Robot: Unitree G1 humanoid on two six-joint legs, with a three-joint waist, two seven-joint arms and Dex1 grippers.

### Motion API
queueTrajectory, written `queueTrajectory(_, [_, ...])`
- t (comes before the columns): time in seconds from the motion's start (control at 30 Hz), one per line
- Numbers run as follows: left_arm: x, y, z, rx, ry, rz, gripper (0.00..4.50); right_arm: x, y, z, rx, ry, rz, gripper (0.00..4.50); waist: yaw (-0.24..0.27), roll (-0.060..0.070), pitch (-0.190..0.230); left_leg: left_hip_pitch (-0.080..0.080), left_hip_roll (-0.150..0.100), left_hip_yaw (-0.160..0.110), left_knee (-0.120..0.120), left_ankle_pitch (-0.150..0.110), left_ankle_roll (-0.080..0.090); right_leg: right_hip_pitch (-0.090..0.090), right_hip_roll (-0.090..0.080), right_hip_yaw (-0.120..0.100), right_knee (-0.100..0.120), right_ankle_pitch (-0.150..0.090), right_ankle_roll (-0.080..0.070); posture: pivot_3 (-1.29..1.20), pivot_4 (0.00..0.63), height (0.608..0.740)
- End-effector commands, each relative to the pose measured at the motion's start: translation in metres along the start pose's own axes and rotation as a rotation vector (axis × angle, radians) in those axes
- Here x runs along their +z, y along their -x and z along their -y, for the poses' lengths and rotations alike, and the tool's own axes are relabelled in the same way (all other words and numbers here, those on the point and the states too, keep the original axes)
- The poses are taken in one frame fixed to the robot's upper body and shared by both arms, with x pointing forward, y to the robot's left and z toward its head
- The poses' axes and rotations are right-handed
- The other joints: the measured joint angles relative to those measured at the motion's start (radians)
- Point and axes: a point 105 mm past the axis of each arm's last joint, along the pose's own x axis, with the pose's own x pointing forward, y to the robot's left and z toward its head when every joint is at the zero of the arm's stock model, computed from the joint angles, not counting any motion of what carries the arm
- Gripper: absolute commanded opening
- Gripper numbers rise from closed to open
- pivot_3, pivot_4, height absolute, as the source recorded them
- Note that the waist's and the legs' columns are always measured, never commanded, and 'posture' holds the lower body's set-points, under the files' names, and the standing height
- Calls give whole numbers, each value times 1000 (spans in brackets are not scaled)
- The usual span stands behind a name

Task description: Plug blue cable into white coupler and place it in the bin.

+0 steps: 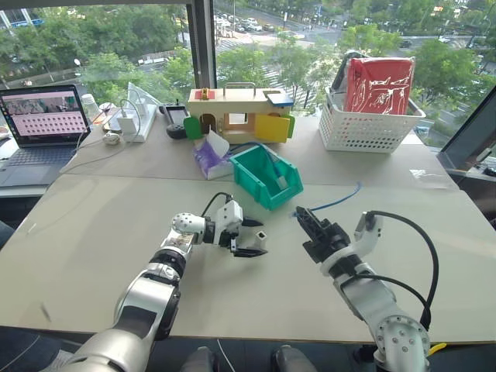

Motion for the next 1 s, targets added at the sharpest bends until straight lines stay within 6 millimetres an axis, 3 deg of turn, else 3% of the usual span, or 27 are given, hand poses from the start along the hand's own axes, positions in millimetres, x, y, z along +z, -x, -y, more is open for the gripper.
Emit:
queueTrajectory(0.03, [9,13,-6,61,20,49,4487,6,1,-8,37,-1,12,0,-3,0,0,0,0,0,0,0,0,0,0,0,0,0,0,0,150,737])
queueTrajectory(0.27, [30,44,16,175,158,106,4487,4,0,-8,39,-19,-1,0,-19,0,0,0,1,-2,0,0,0,0,0,0,2,0,0,0,150,737])
queueTrajectory(0.4, [36,52,31,176,198,89,4487,3,-2,-7,43,-27,-9,0,-18,0,0,2,1,-3,0,0,0,0,0,0,3,0,0,0,150,737])
queueTrajectory(0.73, [28,31,56,342,199,-86,4487,-2,-8,-10,66,-23,-54,0,-18,0,0,6,1,-2,0,0,0,4,0,1,2,0,0,0,150,737])
queueTrajectory(1.0, [16,29,50,503,264,-134,4487,-1,-7,-9,56,-27,-41,0,-18,0,0,7,1,-1,0,0,0,4,0,1,2,0,0,0,150,737])
